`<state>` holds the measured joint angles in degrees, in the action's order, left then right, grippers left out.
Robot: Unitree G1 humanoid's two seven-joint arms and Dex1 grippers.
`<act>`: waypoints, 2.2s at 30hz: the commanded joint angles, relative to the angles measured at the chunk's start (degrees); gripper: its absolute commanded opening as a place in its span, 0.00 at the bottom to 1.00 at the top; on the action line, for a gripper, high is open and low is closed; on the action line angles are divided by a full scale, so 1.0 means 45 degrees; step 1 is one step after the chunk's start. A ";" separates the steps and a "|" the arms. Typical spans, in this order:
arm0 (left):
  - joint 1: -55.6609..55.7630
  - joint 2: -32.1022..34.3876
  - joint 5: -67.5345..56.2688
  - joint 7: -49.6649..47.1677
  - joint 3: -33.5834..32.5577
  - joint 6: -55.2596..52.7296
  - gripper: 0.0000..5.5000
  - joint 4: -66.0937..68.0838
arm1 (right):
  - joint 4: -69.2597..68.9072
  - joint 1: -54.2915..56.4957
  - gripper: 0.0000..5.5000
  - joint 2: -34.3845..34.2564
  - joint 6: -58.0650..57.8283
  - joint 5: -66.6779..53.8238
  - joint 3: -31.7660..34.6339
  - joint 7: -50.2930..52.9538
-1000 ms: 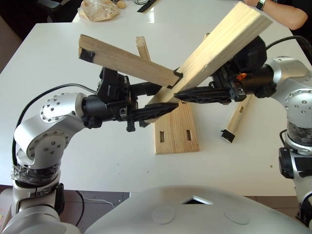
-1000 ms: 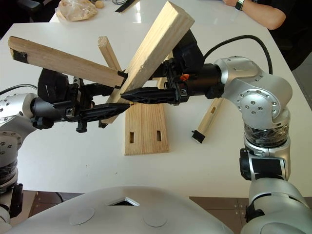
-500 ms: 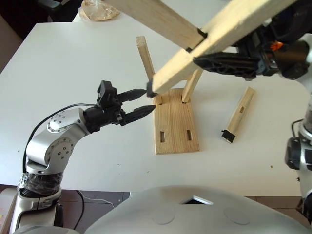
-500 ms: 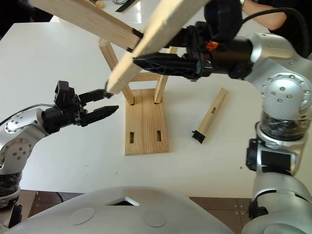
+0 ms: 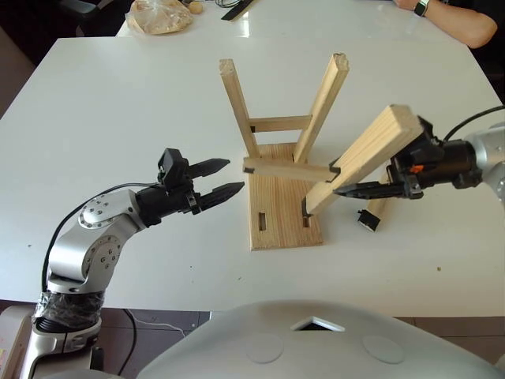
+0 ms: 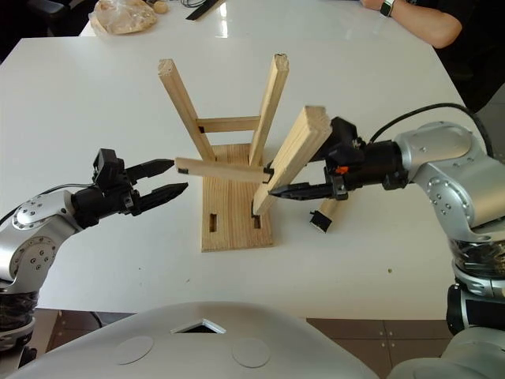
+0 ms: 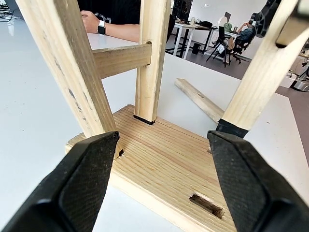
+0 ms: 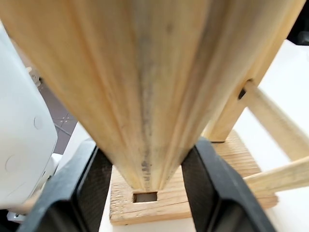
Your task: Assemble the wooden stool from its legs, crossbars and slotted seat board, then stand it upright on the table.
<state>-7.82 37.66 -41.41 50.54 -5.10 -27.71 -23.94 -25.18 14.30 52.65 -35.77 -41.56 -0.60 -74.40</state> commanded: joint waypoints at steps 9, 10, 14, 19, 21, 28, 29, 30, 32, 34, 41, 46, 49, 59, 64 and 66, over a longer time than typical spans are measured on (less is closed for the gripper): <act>-0.0073 -0.0084 0.0394 -0.0001 0.0053 0.0046 0.62 -0.0028 | 0.0227 -0.0817 0.37 0.0021 0.2280 0.2275 -0.1169 -0.0517; -0.0083 -0.0089 0.0390 -0.0007 0.0043 0.0028 0.62 -0.0057 | 0.0390 -0.0814 0.37 -0.0008 0.2550 0.2506 -0.1280 -0.0528; -0.0141 -0.0124 0.0464 -0.0020 0.0069 0.0048 0.62 -0.0059 | 0.0865 -0.0719 0.37 -0.0240 0.3064 0.2906 -0.1596 -0.0391; -0.0171 -0.0188 0.0563 -0.0032 0.0137 0.0043 0.62 -0.0088 | 0.1287 -0.0714 0.37 -0.0424 0.3583 0.3272 -0.1971 -0.0243; -0.0170 -0.0208 0.0609 -0.0031 0.0155 0.0050 0.62 -0.0080 | 0.1483 -0.0808 0.37 -0.0405 0.3833 0.3689 -0.2242 -0.0298; -0.0141 -0.0273 0.1034 -0.0008 0.0287 0.0154 0.62 0.0191 | 0.2459 -0.0967 0.37 -0.0383 0.3744 0.5194 -0.3815 0.0095; -0.0162 -0.0282 0.1060 -0.0033 0.0285 0.0154 0.62 0.0214 | 0.2555 -0.0958 0.37 -0.0341 0.3741 0.5355 -0.4036 0.0126; -0.0213 -0.0276 0.1079 -0.0047 0.0268 0.0160 0.62 0.0257 | 0.2710 -0.0932 0.37 -0.0308 0.3734 0.5565 -0.4311 0.0172; -0.0361 -0.0119 0.1298 0.0049 0.0298 0.0257 0.62 0.0435 | 0.2915 -0.0878 0.37 -0.0312 0.3621 0.5734 -0.4649 0.0302; -0.0466 0.0109 0.1767 0.0184 0.0396 0.0466 0.62 0.0783 | 0.2874 -0.0793 0.37 -0.0343 0.3349 0.5517 -0.4650 0.0518; -0.0296 -0.0168 0.2811 -0.0163 0.0319 0.1180 0.62 0.1841 | 0.2111 -0.0772 0.37 -0.0291 0.2296 0.4624 -0.4030 0.1509; -0.0203 -0.0353 0.3350 -0.0281 0.0576 0.1566 0.62 0.2140 | 0.1240 -0.1187 0.37 -0.0351 0.1767 0.4252 -0.4044 0.2094; -0.0183 -0.0396 0.3524 -0.0297 0.0606 0.1644 0.62 0.2226 | 0.0712 -0.1343 0.37 -0.0237 0.1640 0.4192 -0.3994 0.2364; -0.0273 -0.0614 0.3858 -0.0527 0.0694 0.1761 0.62 0.2295 | 0.1076 -0.0660 0.55 -0.0109 0.2126 0.5077 -0.3449 0.2463; -0.0594 -0.0816 0.3839 -0.0719 0.0655 0.1737 0.62 0.1973 | 0.0485 -0.2096 0.55 0.0763 0.1996 0.5041 -0.2141 0.2551; -0.0924 -0.0892 0.3797 -0.0839 0.0554 0.1757 0.62 0.1773 | 0.0687 -0.3061 0.55 0.1045 0.1848 0.5045 -0.1211 0.2906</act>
<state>-10.51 33.80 -24.61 47.47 -2.31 -19.87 -14.69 -22.59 4.57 55.06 -26.73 -19.24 -10.38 -62.94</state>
